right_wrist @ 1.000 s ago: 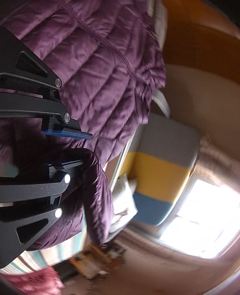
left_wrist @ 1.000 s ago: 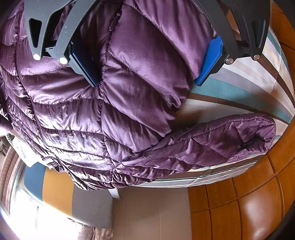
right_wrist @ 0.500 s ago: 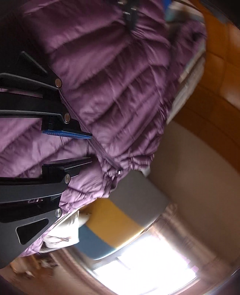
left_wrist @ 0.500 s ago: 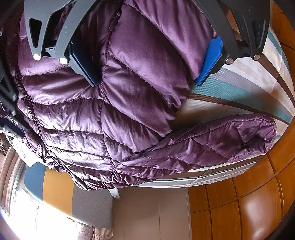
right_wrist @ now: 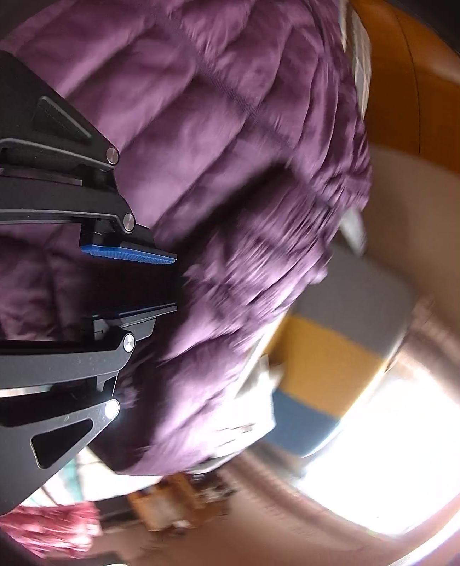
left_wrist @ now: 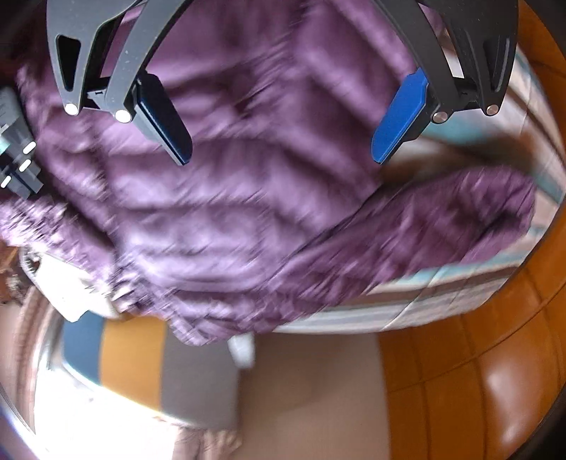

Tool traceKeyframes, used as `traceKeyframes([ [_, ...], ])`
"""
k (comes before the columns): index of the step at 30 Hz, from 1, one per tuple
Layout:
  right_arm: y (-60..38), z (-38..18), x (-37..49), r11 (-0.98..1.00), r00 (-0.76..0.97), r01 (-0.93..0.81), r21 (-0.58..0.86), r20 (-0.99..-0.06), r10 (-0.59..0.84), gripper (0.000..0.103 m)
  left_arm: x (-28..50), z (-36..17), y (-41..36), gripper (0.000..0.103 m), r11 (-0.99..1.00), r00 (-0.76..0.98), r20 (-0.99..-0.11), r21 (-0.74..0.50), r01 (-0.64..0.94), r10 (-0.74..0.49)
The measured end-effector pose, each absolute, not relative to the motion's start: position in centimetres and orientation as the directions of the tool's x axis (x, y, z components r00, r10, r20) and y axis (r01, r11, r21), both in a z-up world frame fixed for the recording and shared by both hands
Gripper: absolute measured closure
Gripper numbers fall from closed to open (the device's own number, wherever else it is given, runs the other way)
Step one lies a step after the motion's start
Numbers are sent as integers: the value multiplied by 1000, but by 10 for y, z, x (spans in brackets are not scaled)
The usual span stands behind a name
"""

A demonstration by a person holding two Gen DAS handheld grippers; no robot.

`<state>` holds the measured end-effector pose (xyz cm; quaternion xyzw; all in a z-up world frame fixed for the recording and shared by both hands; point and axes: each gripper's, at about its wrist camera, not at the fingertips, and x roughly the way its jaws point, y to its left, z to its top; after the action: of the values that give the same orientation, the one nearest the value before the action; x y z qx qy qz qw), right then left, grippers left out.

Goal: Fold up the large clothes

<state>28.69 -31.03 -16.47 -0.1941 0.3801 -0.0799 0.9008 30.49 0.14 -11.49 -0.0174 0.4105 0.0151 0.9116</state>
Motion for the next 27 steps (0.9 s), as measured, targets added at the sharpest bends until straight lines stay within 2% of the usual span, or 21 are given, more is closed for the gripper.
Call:
traceKeyframes([
  [4,-333,-178,297,938,648,75,-339,-698,-304,82,337,-101,-41,2,996,679,-729,-65,53,-84],
  [9,-326,-185,296,923,660,74,-377,-675,-329,82,383,-105,-97,3,982,653,-736,-92,166,-180],
  [11,-327,-185,296,924,662,78,-374,-674,-329,82,397,-108,-114,7,978,646,-738,-89,190,-193],
  [15,-337,-184,294,938,656,98,-332,-687,-312,82,414,-116,-141,24,968,625,-749,-93,233,-222],
  [16,-341,-183,294,942,654,105,-318,-692,-306,82,419,-120,-147,32,966,614,-756,-93,241,-226],
  [18,-345,-184,295,947,651,112,-300,-698,-298,82,425,-124,-154,39,961,596,-765,-109,255,-245],
  [20,-345,-184,295,948,651,115,-297,-698,-298,82,428,-127,-158,51,955,592,-761,-122,270,-264],
  [21,-345,-184,295,947,651,115,-300,-697,-300,82,428,-128,-159,79,950,584,-761,-138,281,-283],
  [22,-344,-185,296,945,651,114,-305,-696,-303,82,429,-129,-159,91,942,562,-768,-162,295,-308],
  [27,-342,-185,296,944,655,113,-310,-691,-305,82,415,-122,-139,98,948,603,-736,-186,258,-309],
])
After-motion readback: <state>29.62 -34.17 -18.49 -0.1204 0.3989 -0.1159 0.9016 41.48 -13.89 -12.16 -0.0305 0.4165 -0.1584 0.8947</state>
